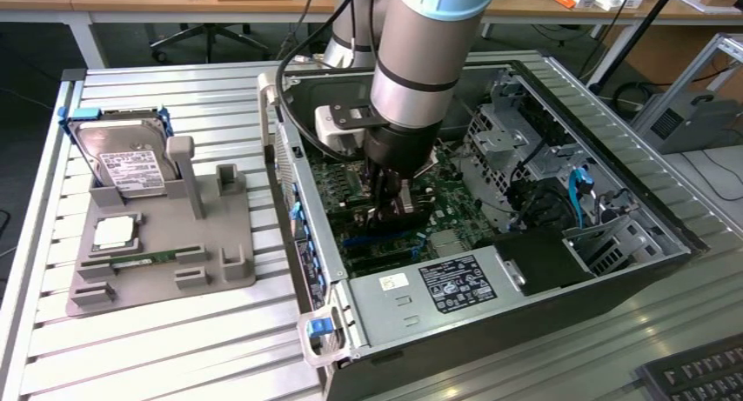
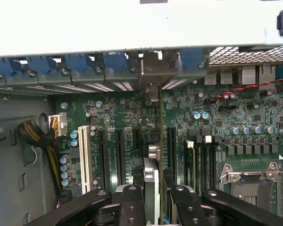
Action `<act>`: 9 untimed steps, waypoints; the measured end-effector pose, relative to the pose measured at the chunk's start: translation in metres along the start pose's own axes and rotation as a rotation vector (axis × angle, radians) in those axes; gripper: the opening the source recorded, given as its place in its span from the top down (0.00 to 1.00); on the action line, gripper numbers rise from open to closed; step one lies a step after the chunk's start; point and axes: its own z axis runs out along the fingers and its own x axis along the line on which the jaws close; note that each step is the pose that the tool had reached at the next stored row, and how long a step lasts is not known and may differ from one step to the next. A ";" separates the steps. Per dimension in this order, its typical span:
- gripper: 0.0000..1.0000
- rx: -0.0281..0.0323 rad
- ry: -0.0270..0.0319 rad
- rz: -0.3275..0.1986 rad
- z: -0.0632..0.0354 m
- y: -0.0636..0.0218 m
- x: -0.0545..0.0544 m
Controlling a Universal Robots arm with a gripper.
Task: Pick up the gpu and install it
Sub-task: 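Insert the gpu into the slot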
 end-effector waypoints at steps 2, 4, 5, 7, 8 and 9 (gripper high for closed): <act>0.73 0.0000 0.0002 -0.004 0.0001 0.0000 0.000; 0.73 0.0001 0.0002 -0.007 0.0004 0.0000 0.000; 0.73 0.0002 0.0000 -0.009 0.0007 0.0000 0.000; 0.73 0.0002 0.0002 -0.014 0.0011 0.0000 0.000; 0.73 0.0002 0.0002 -0.014 0.0013 0.0000 0.000; 0.73 0.0002 0.0003 -0.014 0.0014 0.0000 0.000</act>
